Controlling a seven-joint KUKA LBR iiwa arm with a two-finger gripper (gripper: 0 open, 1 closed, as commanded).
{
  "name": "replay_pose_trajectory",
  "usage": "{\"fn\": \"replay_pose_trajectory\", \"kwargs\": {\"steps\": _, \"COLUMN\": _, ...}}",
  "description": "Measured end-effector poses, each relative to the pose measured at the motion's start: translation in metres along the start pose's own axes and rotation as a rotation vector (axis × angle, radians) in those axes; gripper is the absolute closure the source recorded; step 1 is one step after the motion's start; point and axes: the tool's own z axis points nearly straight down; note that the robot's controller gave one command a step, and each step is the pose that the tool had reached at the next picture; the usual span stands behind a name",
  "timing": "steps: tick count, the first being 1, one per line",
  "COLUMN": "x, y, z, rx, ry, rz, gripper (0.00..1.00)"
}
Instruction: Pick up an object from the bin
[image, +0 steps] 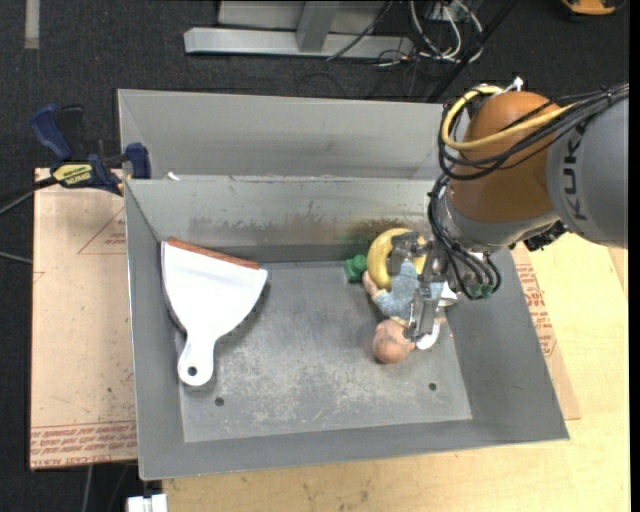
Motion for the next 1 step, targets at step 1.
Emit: {"fn": "replay_pose_trajectory", "kwargs": {"steps": 1, "x": -0.0016, "y": 0.0001, "z": -0.0045, "rx": 0.001, "ry": -0.008, "rz": -0.001, "gripper": 0.0}}
